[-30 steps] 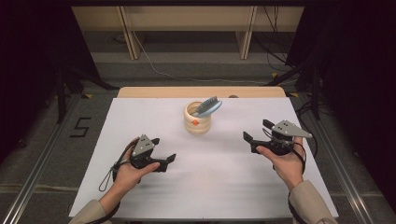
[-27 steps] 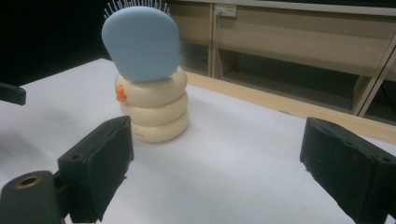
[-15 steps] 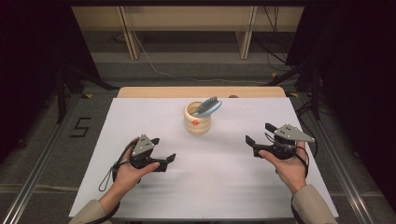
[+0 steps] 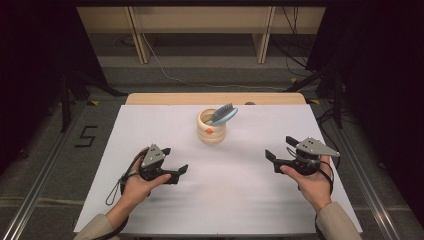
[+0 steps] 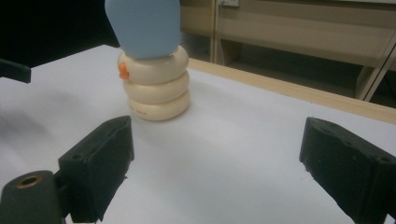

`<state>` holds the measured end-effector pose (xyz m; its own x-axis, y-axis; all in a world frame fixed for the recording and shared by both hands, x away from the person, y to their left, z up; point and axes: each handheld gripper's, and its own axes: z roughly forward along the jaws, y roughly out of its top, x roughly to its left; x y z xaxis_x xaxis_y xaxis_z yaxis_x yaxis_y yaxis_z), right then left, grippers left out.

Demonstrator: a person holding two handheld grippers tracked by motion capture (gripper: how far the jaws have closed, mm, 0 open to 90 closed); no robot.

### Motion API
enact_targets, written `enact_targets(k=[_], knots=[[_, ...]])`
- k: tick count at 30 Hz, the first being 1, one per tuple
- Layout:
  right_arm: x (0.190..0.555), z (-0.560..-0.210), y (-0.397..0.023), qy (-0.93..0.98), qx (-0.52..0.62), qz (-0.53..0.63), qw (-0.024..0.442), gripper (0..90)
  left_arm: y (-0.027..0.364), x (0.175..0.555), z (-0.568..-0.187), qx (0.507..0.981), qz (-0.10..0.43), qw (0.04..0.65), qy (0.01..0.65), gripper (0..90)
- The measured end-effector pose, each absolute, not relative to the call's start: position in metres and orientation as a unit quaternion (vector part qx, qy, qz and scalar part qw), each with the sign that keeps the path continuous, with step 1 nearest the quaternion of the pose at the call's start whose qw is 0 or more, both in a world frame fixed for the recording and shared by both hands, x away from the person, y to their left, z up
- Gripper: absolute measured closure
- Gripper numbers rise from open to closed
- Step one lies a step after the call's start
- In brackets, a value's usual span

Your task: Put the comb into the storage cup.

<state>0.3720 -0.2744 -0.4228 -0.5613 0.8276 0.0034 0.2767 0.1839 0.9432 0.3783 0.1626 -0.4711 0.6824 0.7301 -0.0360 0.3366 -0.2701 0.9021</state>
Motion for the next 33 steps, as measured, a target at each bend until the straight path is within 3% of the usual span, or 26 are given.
enact_targets(k=[33], knots=[[0.357, -0.448, -0.29, 0.732, 0.396, 0.49, 0.259, 12.7, 0.163, 0.379, -0.472, 0.773, 0.197, 0.494, 0.345, 11.0]])
